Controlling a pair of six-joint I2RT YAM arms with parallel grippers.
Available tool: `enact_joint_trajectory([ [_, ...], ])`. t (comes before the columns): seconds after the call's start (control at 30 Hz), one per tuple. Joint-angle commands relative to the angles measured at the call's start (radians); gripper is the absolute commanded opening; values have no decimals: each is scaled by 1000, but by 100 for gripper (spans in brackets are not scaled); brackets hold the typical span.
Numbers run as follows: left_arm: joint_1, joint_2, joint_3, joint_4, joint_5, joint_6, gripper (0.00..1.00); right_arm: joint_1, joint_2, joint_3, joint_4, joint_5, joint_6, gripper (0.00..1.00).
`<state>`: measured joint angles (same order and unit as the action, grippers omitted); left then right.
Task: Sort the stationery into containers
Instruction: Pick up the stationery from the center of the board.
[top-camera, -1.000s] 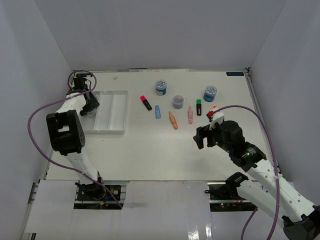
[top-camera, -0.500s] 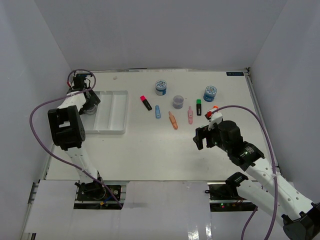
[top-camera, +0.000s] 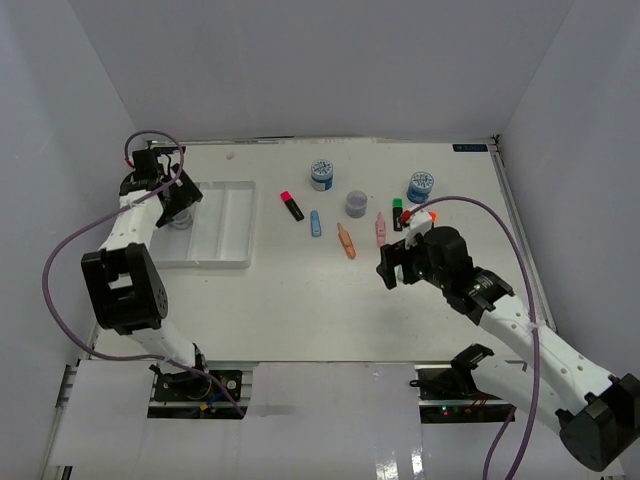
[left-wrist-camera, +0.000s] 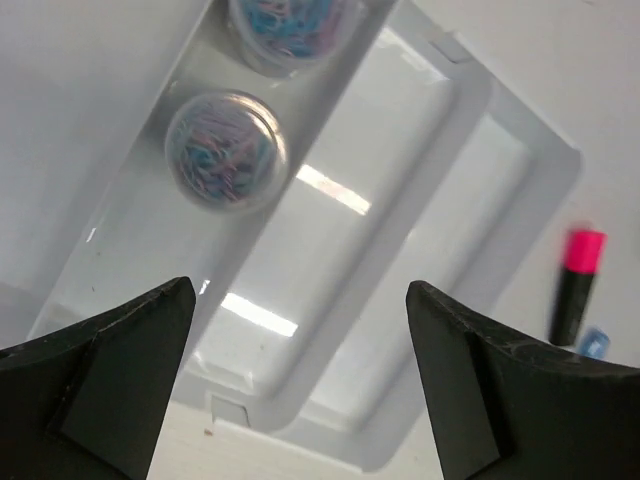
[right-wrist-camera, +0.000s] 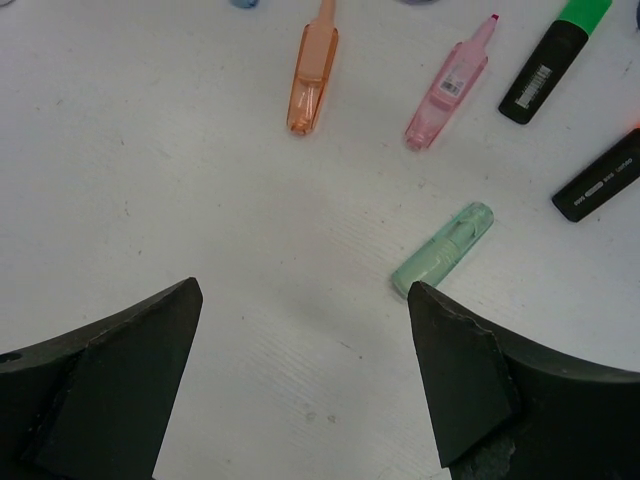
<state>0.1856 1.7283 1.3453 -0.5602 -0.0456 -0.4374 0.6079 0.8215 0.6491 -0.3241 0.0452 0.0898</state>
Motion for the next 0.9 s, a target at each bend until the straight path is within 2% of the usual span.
enact_joint_trajectory([
  [0.0,-12,-176,-60,-13,139,-9,98,-4,140,105,131,-10,-21,90],
  [0.23,-87,-481,-300,52,224,20,98,-17,520,388,207,56,-44,90],
  [0.27,-101,-540,-317,55,220,23,98,-22,612,458,211,80,-45,90],
  [0.5,-241,-760,-442,54,216,84,98,-74,976,760,206,107,-21,90],
  [0.7,-279,-823,-488,19,194,104,98,-92,1160,894,195,154,-30,90],
  [0.87,-294,-819,-495,19,193,101,98,-99,1239,945,200,173,-35,90],
])
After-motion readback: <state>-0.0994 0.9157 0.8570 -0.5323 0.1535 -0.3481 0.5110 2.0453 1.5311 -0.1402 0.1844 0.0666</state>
